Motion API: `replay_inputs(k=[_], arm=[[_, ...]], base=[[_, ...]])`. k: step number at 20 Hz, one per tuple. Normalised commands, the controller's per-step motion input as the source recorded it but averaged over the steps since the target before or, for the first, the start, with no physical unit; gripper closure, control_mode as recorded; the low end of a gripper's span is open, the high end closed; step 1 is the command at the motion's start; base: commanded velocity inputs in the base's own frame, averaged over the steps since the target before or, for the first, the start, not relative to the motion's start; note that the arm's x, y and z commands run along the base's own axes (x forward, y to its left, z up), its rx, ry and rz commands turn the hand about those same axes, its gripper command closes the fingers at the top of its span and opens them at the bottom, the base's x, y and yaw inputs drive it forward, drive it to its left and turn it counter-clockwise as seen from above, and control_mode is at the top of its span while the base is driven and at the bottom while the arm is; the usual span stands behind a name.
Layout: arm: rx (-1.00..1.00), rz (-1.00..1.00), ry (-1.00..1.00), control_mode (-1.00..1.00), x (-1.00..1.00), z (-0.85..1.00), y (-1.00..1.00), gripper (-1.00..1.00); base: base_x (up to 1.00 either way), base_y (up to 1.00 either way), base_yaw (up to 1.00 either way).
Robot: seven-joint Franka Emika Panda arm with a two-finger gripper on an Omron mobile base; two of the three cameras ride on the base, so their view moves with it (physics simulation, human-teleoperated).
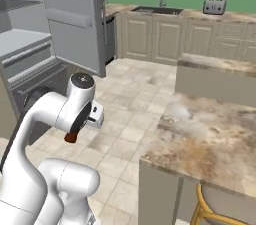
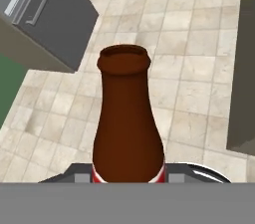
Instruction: Open the fridge, grab two sodas, and place both sodas inside the bowl with ice on the dining counter.
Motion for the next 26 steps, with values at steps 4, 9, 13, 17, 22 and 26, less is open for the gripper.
replay_inputs(k=[4,9,13,17,22,26], arm=[[0.0,0.0,0.0,1.0,0.0,0.0,0.0,1.0],[0.0,0.0,0.0,1.0,0.0,0.0,0.0,1.0],[0.0,0.0,0.0,1.0,0.0,0.0,0.0,1.0],[0.0,0.0,0.0,1.0,0.0,0.0,0.0,1.0],[0.0,0.0,0.0,1.0,0.0,0.0,0.0,1.0],[0.0,0.0,0.0,1.0,0.0,0.0,0.0,1.0]], base=[[-0.61,-0.89,-0.2],[-0.58,-0.89,-0.21],[-0.53,-0.93,-0.2],[-0.48,-0.94,-0.19],[-0.32,-0.96,-0.17],[-0.06,-0.95,-0.12]])
